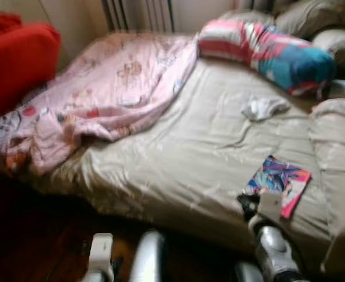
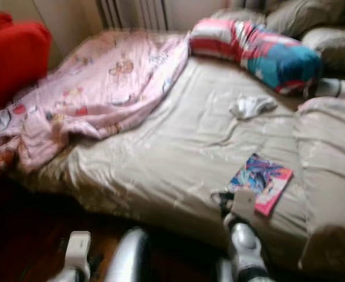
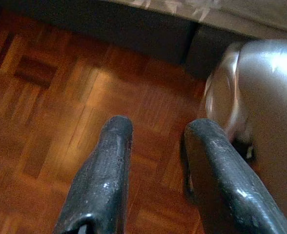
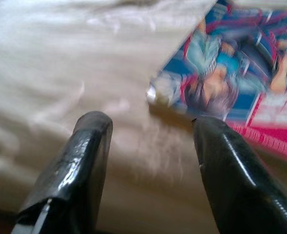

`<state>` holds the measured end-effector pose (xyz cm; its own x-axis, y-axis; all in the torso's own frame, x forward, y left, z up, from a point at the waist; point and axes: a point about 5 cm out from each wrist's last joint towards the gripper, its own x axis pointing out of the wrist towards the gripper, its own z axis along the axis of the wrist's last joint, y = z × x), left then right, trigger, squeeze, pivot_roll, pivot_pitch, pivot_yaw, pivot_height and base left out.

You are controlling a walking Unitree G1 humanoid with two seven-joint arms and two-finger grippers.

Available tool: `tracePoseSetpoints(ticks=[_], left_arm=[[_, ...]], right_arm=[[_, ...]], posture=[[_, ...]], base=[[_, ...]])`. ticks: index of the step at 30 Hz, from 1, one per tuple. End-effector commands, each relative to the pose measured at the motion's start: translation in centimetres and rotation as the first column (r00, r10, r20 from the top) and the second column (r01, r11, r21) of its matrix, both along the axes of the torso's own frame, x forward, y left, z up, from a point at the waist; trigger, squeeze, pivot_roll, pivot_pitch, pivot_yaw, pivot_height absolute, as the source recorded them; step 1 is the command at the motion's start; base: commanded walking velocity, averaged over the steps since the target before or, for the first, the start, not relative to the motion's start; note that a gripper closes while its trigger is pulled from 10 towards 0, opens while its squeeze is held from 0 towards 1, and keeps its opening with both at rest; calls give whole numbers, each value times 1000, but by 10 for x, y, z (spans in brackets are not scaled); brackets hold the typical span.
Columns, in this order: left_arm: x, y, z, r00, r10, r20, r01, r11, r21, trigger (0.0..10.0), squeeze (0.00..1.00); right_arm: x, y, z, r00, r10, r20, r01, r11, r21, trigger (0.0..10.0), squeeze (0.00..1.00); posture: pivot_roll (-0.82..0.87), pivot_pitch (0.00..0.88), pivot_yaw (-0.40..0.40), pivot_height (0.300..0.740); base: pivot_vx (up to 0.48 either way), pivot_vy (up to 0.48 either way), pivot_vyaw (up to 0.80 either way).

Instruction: Clean up the room

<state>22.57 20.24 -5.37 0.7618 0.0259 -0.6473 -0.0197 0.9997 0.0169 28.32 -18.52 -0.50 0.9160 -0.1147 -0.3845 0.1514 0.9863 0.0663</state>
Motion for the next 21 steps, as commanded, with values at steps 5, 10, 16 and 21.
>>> tracePoseSetpoints(ticks=[5,10,16,21], left_arm=[[15,-1,11,998,-10,63,10,1000,0,10000,0],[16,-1,12,998,-10,67,10,1000,-6,10000,0],[18,-2,13,997,-11,74,12,1000,-10,10000,0],[18,-2,13,997,-10,77,11,1000,-11,10000,0]], right_arm=[[-1,-2,-1,1000,-4,-4,4,1000,4,10000,0],[0,-5,1,1000,-21,9,21,1000,2,10000,0],[2,-8,7,997,-39,67,39,999,3,10000,0],[3,-9,9,996,-41,81,41,999,6,10000,0]], posture=[[-38,126,83,599],[-41,127,84,599],[-42,135,86,599],[-43,139,86,599]], base=[[0,0,0],[0,0,0],[0,0,0],[0,0,0]])
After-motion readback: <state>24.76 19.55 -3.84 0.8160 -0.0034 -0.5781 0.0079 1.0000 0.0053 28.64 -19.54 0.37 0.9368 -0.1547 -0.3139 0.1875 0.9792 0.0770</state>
